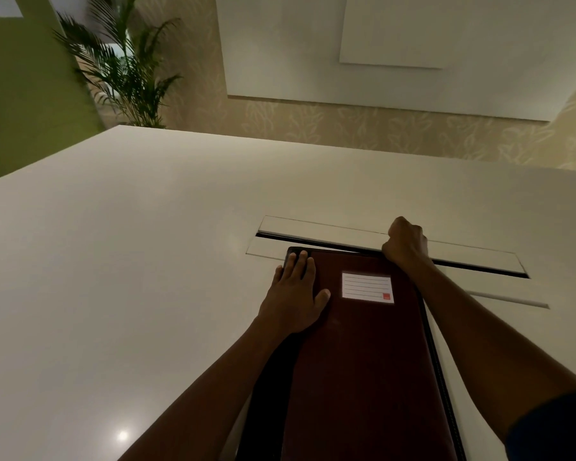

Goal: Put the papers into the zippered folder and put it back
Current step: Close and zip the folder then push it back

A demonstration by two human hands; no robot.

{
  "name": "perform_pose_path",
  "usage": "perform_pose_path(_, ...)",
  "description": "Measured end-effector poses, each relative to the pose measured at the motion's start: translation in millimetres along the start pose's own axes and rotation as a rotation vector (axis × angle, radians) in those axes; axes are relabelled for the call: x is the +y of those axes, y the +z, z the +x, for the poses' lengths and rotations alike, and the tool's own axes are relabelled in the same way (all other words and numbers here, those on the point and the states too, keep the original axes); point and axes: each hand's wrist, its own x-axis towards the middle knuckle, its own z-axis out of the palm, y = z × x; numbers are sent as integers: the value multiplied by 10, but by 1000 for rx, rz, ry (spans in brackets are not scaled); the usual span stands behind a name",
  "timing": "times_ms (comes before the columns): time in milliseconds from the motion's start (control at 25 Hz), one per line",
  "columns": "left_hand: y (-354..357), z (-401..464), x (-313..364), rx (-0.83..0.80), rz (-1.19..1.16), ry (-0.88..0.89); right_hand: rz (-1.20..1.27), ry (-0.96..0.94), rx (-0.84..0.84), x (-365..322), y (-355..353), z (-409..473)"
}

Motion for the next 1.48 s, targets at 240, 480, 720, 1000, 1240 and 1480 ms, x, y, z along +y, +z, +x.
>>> perform_pose_path(240, -6, 11, 14, -15, 17, 3, 3, -55, 76, -119, 27, -134)
perform_pose_path(480, -10, 15, 25, -20, 23, 3, 14, -45, 53, -173, 67, -149)
perform_pose_path(720, -21, 11, 27, -9, 20, 3, 38, 7, -31, -211, 59, -100)
perform_pose_path(1000, -36, -46, 34, 13, -7, -8, 47, 179, -69, -98, 8, 28)
perform_pose_path(1240, -51, -28, 31, -14, -20, 1, 106, 116, -103, -464, 143, 15)
perform_pose_path(1480, -45, -22, 36, -1, -10, 11, 133, 48, -106, -850, 321, -98)
